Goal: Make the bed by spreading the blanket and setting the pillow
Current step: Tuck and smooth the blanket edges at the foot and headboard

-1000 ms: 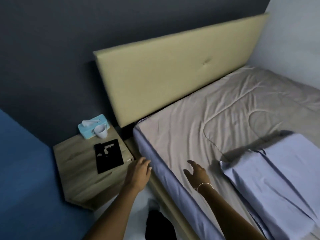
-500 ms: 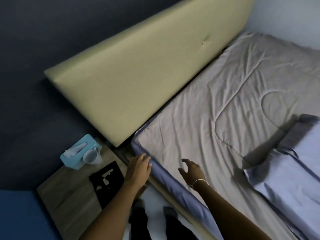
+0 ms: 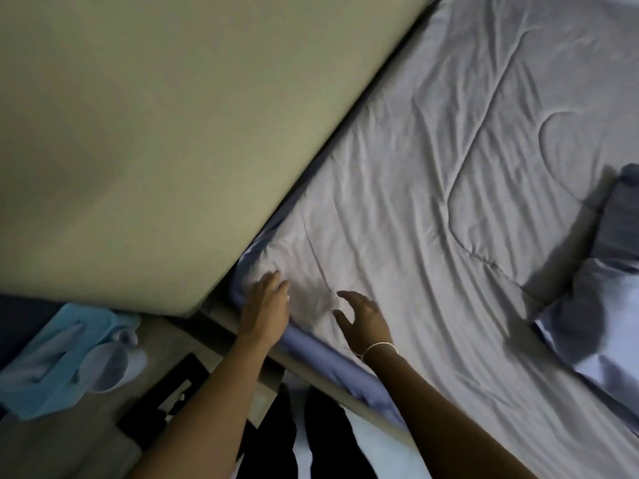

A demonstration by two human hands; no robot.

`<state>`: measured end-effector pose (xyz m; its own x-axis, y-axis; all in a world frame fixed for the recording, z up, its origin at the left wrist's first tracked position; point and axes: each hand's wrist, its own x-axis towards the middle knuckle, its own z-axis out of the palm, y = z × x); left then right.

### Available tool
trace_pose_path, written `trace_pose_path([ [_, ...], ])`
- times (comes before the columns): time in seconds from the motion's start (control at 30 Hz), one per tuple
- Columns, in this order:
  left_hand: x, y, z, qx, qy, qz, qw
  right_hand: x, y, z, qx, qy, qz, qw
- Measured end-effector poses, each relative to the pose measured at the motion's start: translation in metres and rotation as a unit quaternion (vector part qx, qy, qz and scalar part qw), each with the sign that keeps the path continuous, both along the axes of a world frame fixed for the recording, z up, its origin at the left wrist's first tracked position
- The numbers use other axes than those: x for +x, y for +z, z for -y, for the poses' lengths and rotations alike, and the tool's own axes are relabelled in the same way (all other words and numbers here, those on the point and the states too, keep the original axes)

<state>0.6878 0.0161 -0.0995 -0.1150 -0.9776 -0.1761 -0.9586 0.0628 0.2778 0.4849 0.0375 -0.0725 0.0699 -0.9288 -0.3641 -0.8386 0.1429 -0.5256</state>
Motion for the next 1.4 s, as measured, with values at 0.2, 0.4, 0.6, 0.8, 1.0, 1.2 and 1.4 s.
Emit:
trace_pose_path([
  [0.2,0.013,-0.069,0.045,-0.025,0.023,-0.002,0.999,0.036,-0.086,0.011,0.002,0.18,-0.054,0.982],
  [0.4,0.027,-0.097,0.048,-0.066,0.051,0.006,0.997,0.031,-0.134,-0.004,-0.165,0.153,-0.059,0.973],
  [0.6,0.046,-0.073,0.017,-0.076,-0.01,0.043,0.996,0.063,-0.139,-0.027,-0.178,0.147,-0.024,0.973],
  [0.8,0.043,-0.07,-0.005,-0.048,0.044,0.081,0.995,0.084,-0.131,-0.048,-0.117,0.175,0.005,0.978],
  [1.0,-0.007,-0.079,0.02,-0.048,-0.077,0.049,0.995,0.012,-0.1,-0.024,-0.197,0.035,0.024,0.98],
  [1.2,0.04,-0.117,0.014,0.008,-0.046,0.046,0.998,-0.107,-0.125,0.039,-0.169,-0.193,-0.197,0.946],
  [1.4,0.058,-0.111,-0.037,0.026,0.043,-0.046,0.998,-0.094,-0.137,0.084,-0.106,-0.19,-0.248,0.944],
])
